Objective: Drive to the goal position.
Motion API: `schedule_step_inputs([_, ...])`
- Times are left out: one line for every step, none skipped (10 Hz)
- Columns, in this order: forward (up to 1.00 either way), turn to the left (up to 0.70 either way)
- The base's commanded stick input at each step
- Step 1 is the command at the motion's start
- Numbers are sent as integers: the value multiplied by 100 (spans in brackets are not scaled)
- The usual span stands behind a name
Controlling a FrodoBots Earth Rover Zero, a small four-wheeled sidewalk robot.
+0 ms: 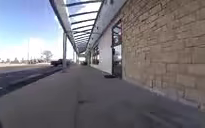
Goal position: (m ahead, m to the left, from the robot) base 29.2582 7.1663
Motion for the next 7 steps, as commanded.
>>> schedule_step_inputs([85, 0])
schedule_step_inputs([85, 0])
schedule_step_inputs([85, 0])
schedule_step_inputs([85, 0])
schedule_step_inputs([85, 0])
schedule_step_inputs([85, 0])
schedule_step_inputs([85, 0])
